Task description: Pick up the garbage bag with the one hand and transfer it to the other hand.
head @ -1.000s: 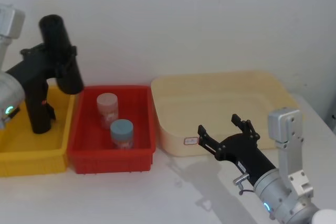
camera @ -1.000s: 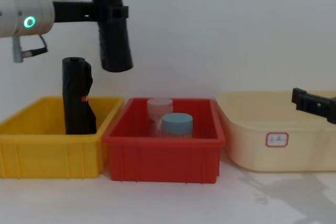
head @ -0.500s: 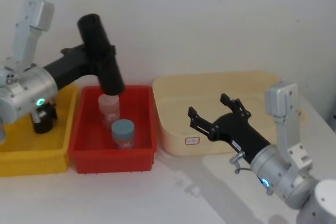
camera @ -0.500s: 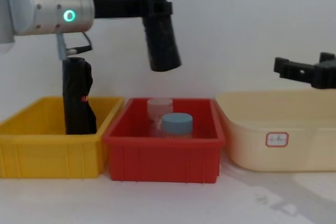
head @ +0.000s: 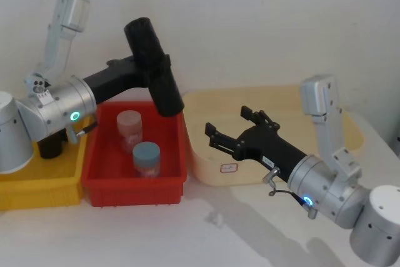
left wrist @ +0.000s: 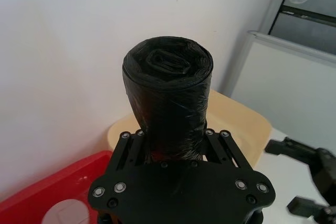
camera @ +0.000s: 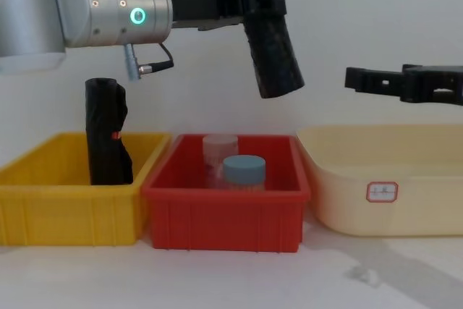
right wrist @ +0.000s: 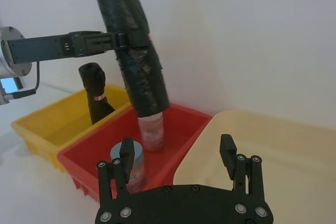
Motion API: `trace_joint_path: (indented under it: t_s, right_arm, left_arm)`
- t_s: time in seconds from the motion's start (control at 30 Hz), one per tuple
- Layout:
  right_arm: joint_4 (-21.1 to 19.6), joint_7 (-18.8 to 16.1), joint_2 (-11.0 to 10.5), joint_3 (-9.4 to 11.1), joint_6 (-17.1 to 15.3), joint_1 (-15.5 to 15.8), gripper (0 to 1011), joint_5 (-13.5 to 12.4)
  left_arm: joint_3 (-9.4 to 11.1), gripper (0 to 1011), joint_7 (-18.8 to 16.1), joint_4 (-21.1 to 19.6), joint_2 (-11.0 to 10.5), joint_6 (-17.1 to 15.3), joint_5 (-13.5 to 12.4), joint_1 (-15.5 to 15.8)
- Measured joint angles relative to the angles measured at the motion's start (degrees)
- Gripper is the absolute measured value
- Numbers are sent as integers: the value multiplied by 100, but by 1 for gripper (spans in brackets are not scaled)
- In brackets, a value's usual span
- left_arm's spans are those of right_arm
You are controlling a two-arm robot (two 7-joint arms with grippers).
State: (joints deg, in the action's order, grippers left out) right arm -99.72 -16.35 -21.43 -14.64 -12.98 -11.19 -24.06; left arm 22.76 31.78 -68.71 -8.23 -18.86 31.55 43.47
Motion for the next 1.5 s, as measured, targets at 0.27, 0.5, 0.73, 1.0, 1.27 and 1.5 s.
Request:
trace_joint_path:
  t_s: [0.27,0.5,0.73,1.0,1.27,1.5]
  right_arm:
    - [161,-61,17,-148,-96,-197,1000,-27]
    - [349,-75,49,-281,-67,-376,1001,47]
    - [534,-47,125,-358,-95,-550,1000,77]
    - [743,-27,244,-481,-195,-776,1000,81]
    - [902,-7,356,-589,-302,-947,1000,50]
    - [1130,36,465,-670,-335,-1130,1001,41]
  left_arm:
    - [58,414,97,109,84,-189,157,112]
    - [112,414,164,185,114,-297,237,177]
    - [198,414,245,303,150,-373,298,250]
    - [291,414,323,478,209,-399,340,344]
    - [381,414,419,670,272,-400,375,461]
    - [474,414,521,821,307,-394,390,564]
